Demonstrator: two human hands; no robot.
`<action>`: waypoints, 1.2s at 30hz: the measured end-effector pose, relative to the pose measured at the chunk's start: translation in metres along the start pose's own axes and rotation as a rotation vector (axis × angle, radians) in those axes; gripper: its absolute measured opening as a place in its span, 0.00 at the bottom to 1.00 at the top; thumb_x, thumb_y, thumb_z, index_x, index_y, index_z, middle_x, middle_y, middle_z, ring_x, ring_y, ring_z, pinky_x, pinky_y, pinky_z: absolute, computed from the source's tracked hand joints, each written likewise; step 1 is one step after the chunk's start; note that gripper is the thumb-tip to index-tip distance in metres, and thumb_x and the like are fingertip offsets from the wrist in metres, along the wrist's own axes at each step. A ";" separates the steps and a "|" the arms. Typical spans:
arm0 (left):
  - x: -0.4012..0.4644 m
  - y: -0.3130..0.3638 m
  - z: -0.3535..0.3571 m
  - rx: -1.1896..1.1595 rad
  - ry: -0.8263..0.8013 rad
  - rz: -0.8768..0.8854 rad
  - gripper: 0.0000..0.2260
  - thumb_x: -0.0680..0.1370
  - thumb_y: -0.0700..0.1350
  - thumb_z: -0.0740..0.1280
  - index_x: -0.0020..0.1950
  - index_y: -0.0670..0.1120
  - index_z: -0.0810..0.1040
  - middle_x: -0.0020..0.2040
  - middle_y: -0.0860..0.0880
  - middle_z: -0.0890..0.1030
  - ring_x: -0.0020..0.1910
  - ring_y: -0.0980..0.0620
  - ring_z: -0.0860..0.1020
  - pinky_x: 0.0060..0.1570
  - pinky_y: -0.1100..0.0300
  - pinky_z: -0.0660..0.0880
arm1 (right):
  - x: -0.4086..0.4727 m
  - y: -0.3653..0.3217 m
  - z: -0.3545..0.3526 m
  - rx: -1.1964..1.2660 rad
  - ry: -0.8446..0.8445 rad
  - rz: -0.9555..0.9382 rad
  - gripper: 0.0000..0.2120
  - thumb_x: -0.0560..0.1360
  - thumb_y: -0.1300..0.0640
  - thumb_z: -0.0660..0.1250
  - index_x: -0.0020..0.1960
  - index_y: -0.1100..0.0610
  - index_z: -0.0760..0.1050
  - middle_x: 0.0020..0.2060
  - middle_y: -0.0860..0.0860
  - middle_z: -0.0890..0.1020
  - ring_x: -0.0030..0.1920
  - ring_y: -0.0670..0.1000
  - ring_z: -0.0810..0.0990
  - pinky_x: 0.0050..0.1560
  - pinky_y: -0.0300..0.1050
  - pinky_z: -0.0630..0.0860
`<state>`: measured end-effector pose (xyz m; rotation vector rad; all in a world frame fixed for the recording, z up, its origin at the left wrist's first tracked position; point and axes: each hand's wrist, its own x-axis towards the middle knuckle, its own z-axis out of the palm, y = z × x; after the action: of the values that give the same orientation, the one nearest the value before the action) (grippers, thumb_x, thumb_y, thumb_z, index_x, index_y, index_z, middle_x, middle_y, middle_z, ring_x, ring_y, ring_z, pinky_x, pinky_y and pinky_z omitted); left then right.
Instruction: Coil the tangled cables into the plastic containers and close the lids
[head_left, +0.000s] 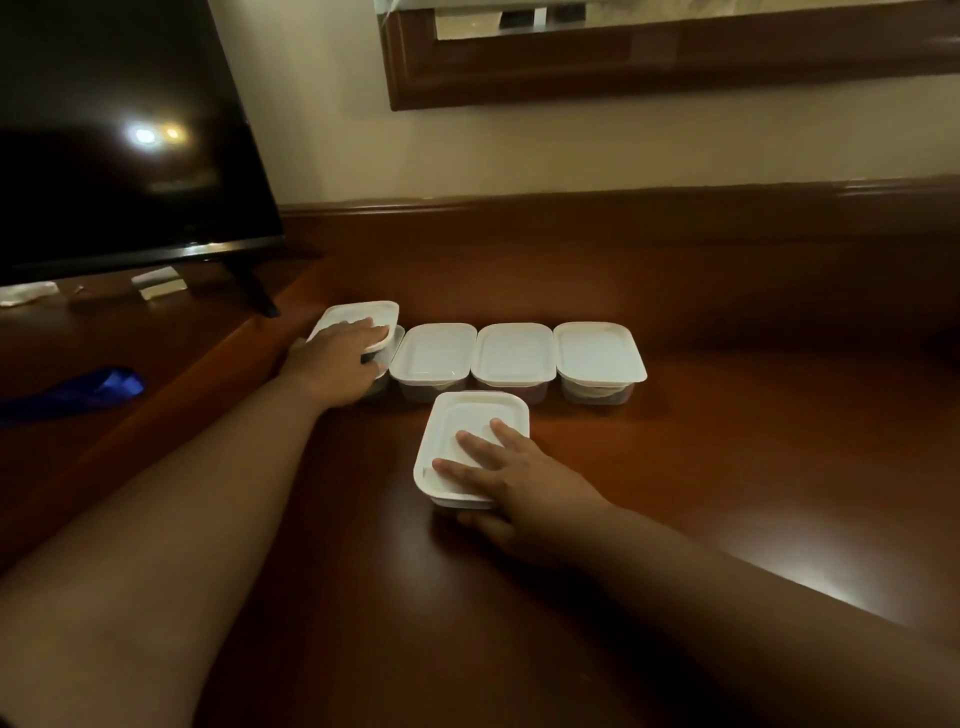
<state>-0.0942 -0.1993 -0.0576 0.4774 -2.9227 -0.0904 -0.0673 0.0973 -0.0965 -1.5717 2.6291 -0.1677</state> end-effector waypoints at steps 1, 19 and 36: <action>0.002 0.001 -0.001 0.013 -0.007 -0.006 0.24 0.81 0.51 0.60 0.78 0.58 0.61 0.80 0.55 0.60 0.78 0.50 0.59 0.74 0.44 0.55 | 0.001 0.000 0.000 0.005 0.006 -0.002 0.28 0.82 0.42 0.56 0.79 0.38 0.49 0.81 0.48 0.50 0.80 0.60 0.44 0.77 0.58 0.48; -0.101 0.017 0.057 -0.178 -0.128 -0.017 0.29 0.77 0.64 0.59 0.77 0.54 0.66 0.78 0.49 0.63 0.76 0.47 0.62 0.73 0.48 0.62 | 0.003 -0.006 -0.017 0.111 0.186 -0.082 0.29 0.82 0.51 0.61 0.78 0.39 0.52 0.79 0.41 0.53 0.80 0.52 0.47 0.76 0.51 0.53; -0.096 0.019 0.064 -0.121 -0.164 -0.067 0.35 0.77 0.69 0.54 0.80 0.57 0.52 0.82 0.53 0.49 0.80 0.54 0.45 0.78 0.50 0.44 | 0.146 0.033 -0.051 -0.026 0.151 0.106 0.24 0.83 0.47 0.58 0.78 0.45 0.61 0.78 0.50 0.61 0.77 0.58 0.57 0.73 0.56 0.60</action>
<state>-0.0227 -0.1482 -0.1345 0.5738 -3.0368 -0.3287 -0.1714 -0.0124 -0.0517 -1.4780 2.8318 -0.2561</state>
